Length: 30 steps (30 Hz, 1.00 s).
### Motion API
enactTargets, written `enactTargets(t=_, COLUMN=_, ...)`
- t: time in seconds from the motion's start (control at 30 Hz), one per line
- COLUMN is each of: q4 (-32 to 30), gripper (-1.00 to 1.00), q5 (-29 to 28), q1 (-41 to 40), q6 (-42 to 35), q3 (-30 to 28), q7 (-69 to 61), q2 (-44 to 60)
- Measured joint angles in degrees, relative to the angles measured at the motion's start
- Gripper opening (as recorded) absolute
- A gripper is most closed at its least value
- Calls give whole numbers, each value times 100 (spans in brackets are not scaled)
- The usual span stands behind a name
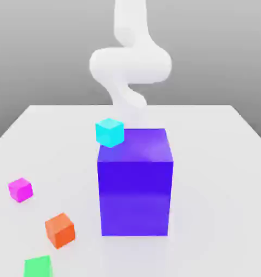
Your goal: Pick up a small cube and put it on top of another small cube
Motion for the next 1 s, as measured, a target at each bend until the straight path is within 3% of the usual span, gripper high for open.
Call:
enactTargets(t=0.33, q4=-938, gripper=0, q5=944, q1=-101, q6=1105, q3=-1846, q7=-1284, q2=2141)
enactTargets(t=0.57, q4=-1580, gripper=0, q5=1570, q1=-550, q6=1861, q3=-2739, q7=-2152, q2=3607)
enactTargets(t=0.77, q4=-2165, gripper=0, q5=1353, q1=-1335, q6=2603, q3=-3263, q7=-2353, q2=4644)
enactTargets(t=0.87, q4=-2158, gripper=0, q5=1698, q1=-1546, q6=2857, q3=-3092, q7=-2669, q2=5016)
enactTargets(t=1.0, q4=-2015, gripper=0, q5=2465, q1=-2064, q6=3143, q3=-2424, q7=-3261, q2=5481)
